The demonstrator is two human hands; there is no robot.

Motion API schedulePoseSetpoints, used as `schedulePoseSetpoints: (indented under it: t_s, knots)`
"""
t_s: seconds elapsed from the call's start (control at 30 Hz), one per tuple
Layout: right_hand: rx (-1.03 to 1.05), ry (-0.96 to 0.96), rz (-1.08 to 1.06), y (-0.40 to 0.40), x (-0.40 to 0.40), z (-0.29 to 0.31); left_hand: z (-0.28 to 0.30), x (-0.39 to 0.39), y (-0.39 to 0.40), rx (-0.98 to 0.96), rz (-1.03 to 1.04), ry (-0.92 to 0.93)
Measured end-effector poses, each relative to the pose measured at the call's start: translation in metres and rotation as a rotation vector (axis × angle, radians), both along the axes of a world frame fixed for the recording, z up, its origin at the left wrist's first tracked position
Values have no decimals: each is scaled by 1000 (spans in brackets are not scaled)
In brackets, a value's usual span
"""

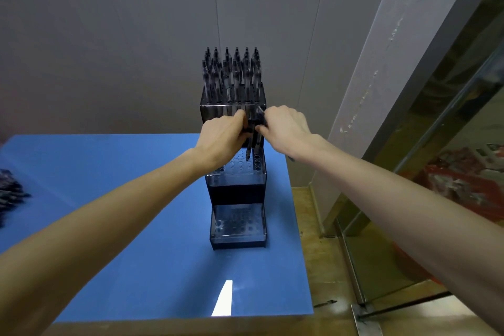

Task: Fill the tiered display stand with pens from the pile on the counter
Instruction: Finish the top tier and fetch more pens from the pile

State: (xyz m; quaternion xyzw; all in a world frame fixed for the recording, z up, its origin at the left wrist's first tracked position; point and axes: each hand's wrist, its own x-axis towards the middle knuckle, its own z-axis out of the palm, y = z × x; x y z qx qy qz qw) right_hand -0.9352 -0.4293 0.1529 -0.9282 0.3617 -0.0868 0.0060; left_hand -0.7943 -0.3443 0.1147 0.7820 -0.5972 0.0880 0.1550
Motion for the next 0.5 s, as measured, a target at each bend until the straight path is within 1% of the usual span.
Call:
schedulePoseSetpoints:
  t_s: [0.07, 0.17, 0.37, 0.5]
  knots:
    - [40, 15, 4, 1, 3, -6, -4, 3, 3, 19, 26, 26]
    - [79, -13, -14, 0, 7, -13, -7, 7, 6, 27, 46, 90]
    - [103, -30, -24, -4, 11, -17, -5, 3, 7, -75, 16, 127]
    - [266, -88, -64, -7, 10, -26, 3, -2, 2, -156, 7, 135]
